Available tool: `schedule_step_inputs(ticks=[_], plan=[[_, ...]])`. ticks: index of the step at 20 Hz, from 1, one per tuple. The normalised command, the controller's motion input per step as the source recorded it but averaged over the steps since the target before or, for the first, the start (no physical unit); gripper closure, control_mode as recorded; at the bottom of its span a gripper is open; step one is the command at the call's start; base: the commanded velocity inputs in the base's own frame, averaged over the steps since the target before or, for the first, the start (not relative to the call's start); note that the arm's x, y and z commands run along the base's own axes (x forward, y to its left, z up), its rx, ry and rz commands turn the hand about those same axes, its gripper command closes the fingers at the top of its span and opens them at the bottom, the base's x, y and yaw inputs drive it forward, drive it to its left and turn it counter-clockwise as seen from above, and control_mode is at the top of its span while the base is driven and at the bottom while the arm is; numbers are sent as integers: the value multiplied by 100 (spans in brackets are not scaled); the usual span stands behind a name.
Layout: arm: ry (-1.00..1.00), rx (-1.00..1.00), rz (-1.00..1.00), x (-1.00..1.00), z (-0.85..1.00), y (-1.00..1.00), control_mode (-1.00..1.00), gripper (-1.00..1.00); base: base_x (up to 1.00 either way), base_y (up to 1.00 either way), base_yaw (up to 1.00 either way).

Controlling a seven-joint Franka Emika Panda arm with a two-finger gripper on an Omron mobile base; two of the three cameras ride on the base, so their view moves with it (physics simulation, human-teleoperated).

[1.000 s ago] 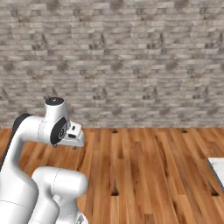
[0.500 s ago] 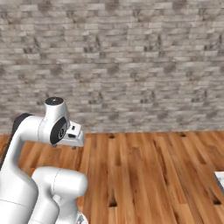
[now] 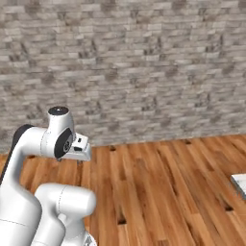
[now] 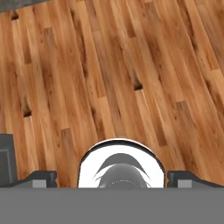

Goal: Four empty soda cans are scattered around the kitchen. Gather all the cans and cluster them next to the stove for recycling.

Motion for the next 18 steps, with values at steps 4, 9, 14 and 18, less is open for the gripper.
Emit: schedule_step_inputs(ticks=[4, 9, 14, 18], plan=[[0, 0, 0, 0, 0, 0, 100, -100, 6, 5, -43], [0, 0, 0, 0, 0, 0, 100, -100, 15, -17, -50], [0, 0, 0, 0, 0, 0, 100, -100, 0, -9, -58], [0, 0, 0, 0, 0, 0, 100, -100, 0, -3, -59]])
